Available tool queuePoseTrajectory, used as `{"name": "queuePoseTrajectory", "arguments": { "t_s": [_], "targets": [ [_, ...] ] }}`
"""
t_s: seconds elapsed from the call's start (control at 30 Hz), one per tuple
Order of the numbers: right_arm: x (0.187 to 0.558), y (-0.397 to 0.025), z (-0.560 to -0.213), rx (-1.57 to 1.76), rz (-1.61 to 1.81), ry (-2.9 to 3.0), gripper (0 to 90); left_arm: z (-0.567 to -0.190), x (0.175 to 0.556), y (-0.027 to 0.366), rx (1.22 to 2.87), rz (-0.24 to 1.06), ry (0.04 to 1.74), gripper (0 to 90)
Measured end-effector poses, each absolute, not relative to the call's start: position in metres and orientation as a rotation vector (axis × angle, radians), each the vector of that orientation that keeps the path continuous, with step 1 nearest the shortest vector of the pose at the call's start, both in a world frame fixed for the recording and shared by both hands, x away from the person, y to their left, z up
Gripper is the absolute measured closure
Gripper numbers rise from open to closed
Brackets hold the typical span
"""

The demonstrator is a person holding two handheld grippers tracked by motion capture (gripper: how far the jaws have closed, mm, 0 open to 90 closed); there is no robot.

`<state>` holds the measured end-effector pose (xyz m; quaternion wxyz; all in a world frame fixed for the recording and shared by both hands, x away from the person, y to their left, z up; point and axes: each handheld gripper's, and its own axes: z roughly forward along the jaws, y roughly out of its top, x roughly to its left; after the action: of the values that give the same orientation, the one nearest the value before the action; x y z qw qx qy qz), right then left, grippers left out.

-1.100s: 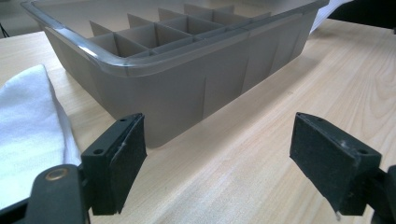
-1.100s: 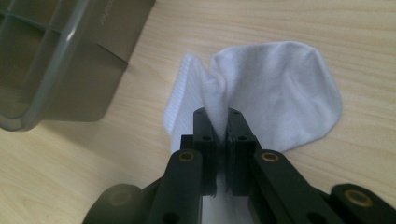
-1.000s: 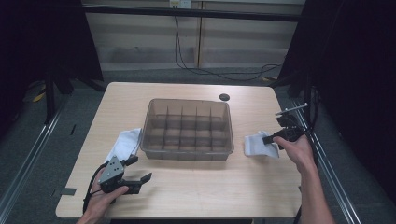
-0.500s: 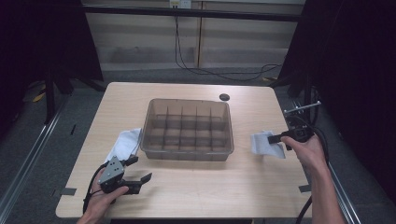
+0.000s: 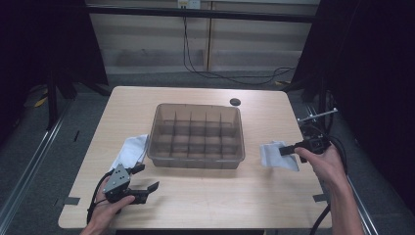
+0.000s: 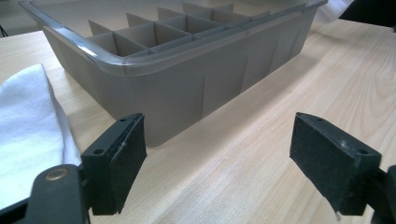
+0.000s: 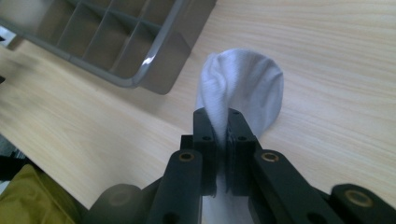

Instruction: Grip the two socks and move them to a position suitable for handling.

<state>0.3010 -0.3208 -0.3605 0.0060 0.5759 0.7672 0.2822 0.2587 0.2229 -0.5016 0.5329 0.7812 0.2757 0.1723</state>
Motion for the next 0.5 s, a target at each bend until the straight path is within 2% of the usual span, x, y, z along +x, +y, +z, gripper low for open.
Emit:
{"name": "queuePoseTrajectory", "arguments": {
  "t_s": [0.5],
  "targets": [
    [0.267, -0.286, -0.347, 1.681, 0.899, 2.523, 84.9, -0.502, 0.259, 0.223, 1.865, 0.412, 0.655, 18.2]
  ]
}}
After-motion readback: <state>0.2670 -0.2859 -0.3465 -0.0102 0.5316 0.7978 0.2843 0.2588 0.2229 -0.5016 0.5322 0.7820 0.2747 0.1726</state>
